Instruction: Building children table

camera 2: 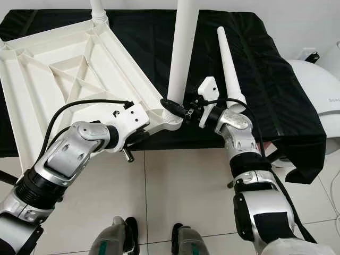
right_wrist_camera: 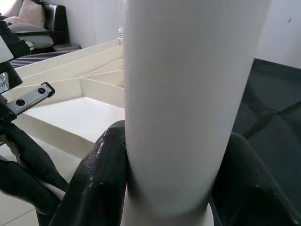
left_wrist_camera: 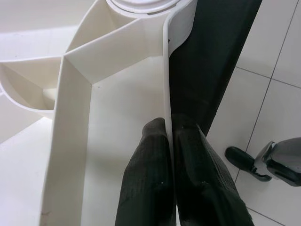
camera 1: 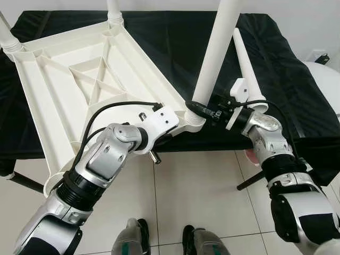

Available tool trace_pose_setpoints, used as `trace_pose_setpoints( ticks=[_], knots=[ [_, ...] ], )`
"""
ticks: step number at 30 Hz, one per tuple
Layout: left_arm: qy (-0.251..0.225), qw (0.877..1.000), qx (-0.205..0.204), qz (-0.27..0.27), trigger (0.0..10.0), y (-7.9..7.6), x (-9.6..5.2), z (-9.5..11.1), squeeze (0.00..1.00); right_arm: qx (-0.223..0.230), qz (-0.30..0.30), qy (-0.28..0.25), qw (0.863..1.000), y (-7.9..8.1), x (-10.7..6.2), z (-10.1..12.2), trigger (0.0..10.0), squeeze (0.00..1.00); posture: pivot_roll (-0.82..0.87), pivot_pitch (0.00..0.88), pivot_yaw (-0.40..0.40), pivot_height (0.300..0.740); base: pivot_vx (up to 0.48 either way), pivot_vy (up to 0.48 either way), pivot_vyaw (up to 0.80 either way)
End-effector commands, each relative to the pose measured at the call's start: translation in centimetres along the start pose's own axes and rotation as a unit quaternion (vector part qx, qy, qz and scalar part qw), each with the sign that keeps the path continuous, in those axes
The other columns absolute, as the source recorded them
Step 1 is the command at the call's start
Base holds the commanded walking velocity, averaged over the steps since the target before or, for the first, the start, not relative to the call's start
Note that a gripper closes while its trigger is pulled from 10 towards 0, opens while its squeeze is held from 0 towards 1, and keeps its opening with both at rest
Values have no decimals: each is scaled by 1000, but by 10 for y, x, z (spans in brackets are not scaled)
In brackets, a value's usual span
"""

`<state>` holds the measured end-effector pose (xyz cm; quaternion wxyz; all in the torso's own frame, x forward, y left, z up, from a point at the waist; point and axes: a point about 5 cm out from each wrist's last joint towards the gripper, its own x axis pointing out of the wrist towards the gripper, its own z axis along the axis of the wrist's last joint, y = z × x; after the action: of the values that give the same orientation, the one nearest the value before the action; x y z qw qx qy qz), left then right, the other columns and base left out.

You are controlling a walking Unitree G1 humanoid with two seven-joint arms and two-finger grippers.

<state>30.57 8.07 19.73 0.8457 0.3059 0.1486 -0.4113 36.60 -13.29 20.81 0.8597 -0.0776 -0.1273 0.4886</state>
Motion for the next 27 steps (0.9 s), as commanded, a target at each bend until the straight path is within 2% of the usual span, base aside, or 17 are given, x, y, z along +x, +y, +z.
trace_pose_setpoints(
  ticks=[1,13,27],
  knots=[
    [-20,1000,17,13,10000,1,-6,10,0,20,33,24,999,11,3,-14,10000,0,-5,187,-40,740,0,0,0],
    [-21,1000,18,13,10000,1,-7,12,0,24,14,25,999,10,-1,-19,10000,0,-3,193,-38,740,0,0,0],
    [-22,1000,17,14,10000,2,-7,13,0,31,-48,-1,998,8,-10,-20,10000,0,-11,191,-39,740,0,0,0]
  ],
)
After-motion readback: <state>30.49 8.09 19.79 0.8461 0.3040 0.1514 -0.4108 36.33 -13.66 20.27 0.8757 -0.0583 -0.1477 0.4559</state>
